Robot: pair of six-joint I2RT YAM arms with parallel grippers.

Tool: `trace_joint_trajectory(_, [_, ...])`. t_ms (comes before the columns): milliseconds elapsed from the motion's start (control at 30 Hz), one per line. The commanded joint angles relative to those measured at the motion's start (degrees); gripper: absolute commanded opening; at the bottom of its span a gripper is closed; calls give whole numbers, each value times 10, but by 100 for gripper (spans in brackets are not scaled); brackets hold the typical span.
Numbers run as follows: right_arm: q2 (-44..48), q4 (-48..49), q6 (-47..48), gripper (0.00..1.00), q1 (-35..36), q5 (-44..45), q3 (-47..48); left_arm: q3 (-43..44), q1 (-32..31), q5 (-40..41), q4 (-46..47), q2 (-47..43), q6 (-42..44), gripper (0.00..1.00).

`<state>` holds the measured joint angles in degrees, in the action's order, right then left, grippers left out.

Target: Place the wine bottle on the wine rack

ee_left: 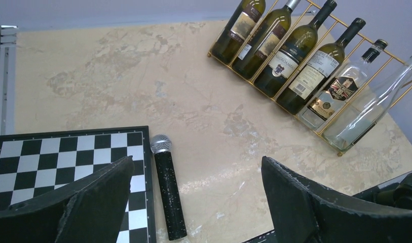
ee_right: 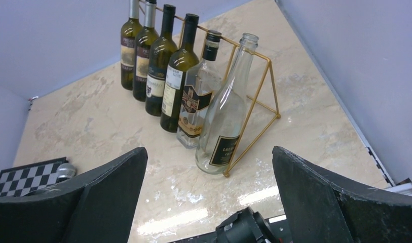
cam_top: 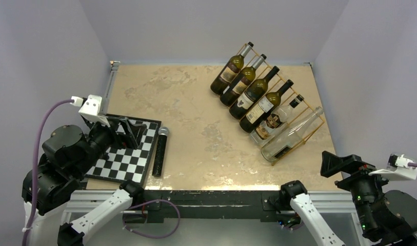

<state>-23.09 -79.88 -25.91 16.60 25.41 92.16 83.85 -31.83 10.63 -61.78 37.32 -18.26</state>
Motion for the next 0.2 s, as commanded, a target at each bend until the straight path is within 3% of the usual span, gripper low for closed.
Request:
trace_joint_trajectory(0, [5,-6,-5,99,1,-21,10,24,3,1,34,8,33,99])
trace_joint_trajectory(167, [19,3,-10,99,1,-20,1,26,3,25,48,14,27,99])
